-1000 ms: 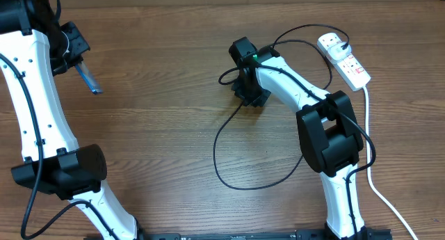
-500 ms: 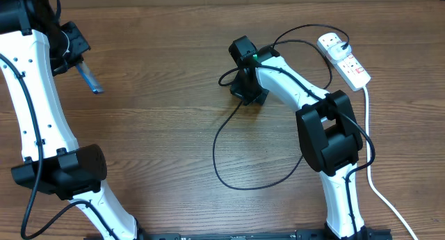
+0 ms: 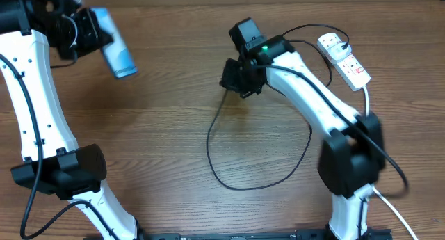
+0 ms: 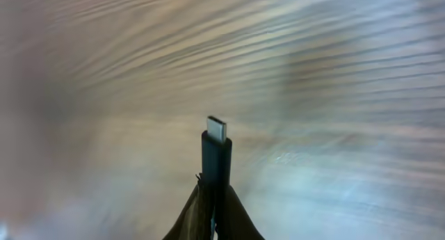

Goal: Plug charger to phone and switch on socket

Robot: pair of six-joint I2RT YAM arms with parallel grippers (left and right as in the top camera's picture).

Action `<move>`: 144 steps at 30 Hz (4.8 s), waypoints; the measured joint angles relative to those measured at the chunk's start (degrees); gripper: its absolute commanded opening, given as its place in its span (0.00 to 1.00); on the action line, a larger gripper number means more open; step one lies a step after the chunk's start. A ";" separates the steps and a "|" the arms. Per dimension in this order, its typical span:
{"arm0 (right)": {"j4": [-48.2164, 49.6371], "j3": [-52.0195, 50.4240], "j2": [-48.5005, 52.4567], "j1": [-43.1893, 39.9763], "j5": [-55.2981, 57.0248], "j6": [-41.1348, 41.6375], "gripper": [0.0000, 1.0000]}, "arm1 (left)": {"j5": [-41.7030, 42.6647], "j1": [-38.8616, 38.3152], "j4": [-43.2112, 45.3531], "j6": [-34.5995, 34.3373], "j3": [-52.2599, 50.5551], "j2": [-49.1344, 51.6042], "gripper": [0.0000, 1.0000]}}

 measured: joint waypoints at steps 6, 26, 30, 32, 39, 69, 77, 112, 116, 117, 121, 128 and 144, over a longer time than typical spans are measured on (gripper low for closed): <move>-0.04 0.98 -8.55 7.93 -4.76 -6.62 0.04 | 17.84 -0.04 3.54 3.78 0.00 0.00 0.04; 4.20 1.01 -14.32 16.00 -11.37 -14.75 0.04 | 29.88 -0.04 -7.23 15.08 0.00 0.00 0.04; 4.50 0.98 -14.80 15.65 -14.05 -15.23 0.04 | 32.74 -0.04 -7.21 16.39 0.00 0.00 0.04; 4.63 1.01 -14.82 15.58 -14.75 -15.37 0.04 | 34.47 -0.07 -7.21 16.61 0.00 0.00 0.04; 5.44 0.98 -14.82 12.37 -19.21 -15.39 0.04 | 37.59 -1.55 -7.21 17.03 0.00 0.00 0.04; 7.37 0.98 -14.82 6.36 -33.40 -15.41 0.04 | 38.40 -5.42 -7.21 16.31 0.00 0.00 0.04; 3.56 0.98 -14.82 6.38 -23.15 -11.39 0.04 | 33.05 -5.18 -6.43 15.06 0.00 0.00 0.04; 7.61 -36.98 -15.32 13.99 -2.45 1.97 0.74 | -15.52 -3.91 -3.74 -7.98 0.00 0.00 0.04; 5.62 -36.94 -12.92 19.93 -1.05 2.47 0.59 | -15.50 -3.91 -3.89 -7.98 0.00 0.00 0.04; 5.22 -36.94 -11.34 21.75 -0.33 2.86 0.58 | -15.52 -3.91 -4.09 -7.98 0.00 0.00 0.04; 5.25 -36.94 -8.61 23.15 1.57 5.66 0.64 | -15.52 -3.91 -4.85 -7.93 0.00 0.00 0.04; 4.00 -36.94 -8.55 23.04 3.28 6.19 0.77 | -15.76 -3.91 -5.25 -7.93 0.00 0.00 0.04; -1.01 -12.22 -6.45 18.05 4.72 -1.07 0.92 | -15.93 -3.91 -5.66 -7.91 0.00 0.00 0.04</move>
